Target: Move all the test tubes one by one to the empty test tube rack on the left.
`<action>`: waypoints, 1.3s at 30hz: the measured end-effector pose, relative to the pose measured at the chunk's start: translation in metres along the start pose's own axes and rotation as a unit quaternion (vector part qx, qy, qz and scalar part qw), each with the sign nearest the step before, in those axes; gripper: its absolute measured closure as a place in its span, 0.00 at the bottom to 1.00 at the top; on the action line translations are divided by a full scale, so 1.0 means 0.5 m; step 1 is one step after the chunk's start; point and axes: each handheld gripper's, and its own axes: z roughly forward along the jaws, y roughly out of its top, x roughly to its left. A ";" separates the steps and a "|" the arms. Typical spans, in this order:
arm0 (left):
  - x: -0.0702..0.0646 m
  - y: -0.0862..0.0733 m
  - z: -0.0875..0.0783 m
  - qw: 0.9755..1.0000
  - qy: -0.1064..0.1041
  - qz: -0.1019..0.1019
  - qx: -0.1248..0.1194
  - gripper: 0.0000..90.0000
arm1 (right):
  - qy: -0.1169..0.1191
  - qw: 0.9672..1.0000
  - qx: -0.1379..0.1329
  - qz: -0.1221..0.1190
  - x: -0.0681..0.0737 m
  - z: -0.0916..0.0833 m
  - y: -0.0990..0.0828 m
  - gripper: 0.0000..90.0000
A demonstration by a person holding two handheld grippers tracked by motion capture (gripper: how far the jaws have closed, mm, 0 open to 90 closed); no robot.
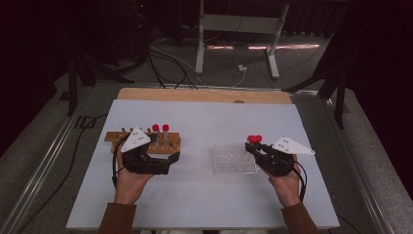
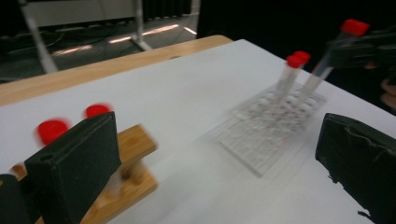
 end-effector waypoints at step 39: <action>-0.164 0.071 0.166 0.985 -0.137 0.083 0.065 0.64 | 0.116 0.990 0.055 -0.055 0.112 0.053 -0.001 0.82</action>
